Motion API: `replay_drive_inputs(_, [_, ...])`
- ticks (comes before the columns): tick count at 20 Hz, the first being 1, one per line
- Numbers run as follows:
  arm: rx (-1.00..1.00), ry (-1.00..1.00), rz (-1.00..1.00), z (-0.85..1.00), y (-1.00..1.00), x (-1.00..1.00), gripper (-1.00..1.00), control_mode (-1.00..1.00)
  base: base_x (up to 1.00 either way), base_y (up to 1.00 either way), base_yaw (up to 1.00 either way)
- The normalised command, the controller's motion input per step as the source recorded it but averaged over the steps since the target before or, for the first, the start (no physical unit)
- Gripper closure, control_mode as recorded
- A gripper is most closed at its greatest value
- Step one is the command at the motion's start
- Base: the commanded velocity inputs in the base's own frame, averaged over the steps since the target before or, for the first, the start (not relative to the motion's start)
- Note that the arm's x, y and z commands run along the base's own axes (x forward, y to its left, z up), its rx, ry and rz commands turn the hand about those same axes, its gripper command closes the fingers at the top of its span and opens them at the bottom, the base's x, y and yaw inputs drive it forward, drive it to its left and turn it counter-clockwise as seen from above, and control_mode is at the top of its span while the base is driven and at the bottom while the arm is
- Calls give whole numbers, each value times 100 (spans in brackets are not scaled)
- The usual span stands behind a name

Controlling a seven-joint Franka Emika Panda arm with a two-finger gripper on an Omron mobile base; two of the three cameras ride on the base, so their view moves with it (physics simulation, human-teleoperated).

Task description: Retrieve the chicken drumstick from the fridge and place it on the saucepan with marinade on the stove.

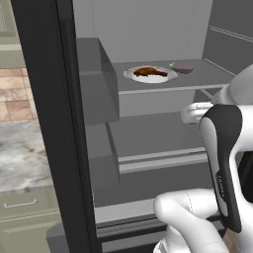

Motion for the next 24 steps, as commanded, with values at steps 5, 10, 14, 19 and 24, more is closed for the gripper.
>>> replay_drive_inputs(5, [0,-1,0,8,1,0,-100,-100,0,0,0])
replay_drive_inputs(10, [0,-16,0,47,21,-11,-100,-100,0,0,0])
replay_drive_inputs(14, [0,-12,0,47,39,-6,-100,-100,0,0,0])
replay_drive_inputs(19, [0,-2,0,38,30,0,-100,-100,0,0,0])
replay_drive_inputs(24, [0,-1,-3,25,21,9,-100,-100,0,0,0])
